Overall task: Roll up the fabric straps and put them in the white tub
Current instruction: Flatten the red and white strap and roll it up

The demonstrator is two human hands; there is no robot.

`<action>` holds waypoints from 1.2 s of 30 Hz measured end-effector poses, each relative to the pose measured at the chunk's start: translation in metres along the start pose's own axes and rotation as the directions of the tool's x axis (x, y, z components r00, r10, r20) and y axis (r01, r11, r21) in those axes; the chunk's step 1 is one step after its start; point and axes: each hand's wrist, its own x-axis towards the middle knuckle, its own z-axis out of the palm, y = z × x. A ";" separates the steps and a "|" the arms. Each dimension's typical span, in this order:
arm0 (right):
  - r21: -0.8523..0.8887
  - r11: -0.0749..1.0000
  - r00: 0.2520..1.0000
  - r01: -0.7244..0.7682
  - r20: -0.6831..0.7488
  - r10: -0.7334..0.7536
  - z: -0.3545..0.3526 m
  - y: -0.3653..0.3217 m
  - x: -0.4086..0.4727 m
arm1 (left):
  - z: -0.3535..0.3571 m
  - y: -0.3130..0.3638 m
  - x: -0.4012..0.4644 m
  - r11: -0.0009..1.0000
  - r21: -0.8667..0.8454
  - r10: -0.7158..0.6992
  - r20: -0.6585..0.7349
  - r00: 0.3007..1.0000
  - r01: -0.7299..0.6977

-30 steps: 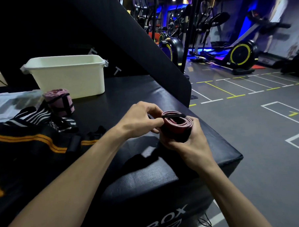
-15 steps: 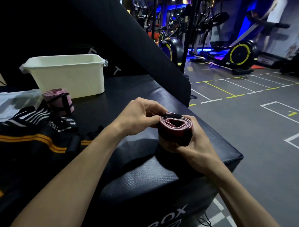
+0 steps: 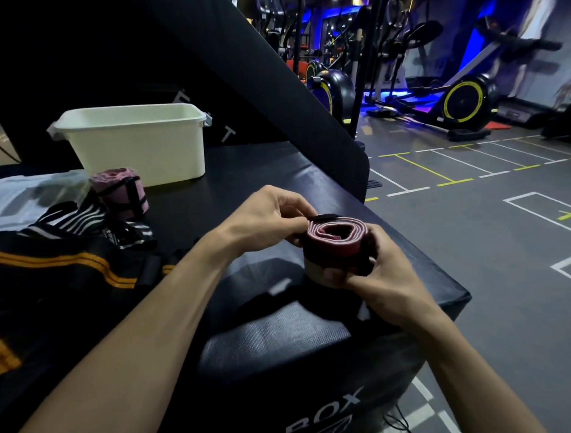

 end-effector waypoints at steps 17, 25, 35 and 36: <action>-0.224 0.960 0.973 -0.168 -0.192 0.126 0.025 -0.010 -0.005 | 0.005 -0.002 0.001 0.997 0.029 -0.064 -0.043 0.997 0.065; -0.247 0.964 0.990 -0.099 -0.122 0.070 0.026 -0.008 -0.005 | 0.005 -0.005 0.002 0.976 0.030 -0.216 -0.014 0.976 0.216; -0.102 0.994 0.997 -0.026 -0.079 0.018 0.022 -0.005 -0.006 | 0.007 0.000 -0.010 0.956 0.019 -0.291 0.224 0.930 0.294; -0.073 0.997 0.995 -0.001 -0.095 -0.006 0.022 -0.007 -0.006 | 0.007 0.000 -0.011 0.949 -0.016 -0.302 0.233 0.925 0.314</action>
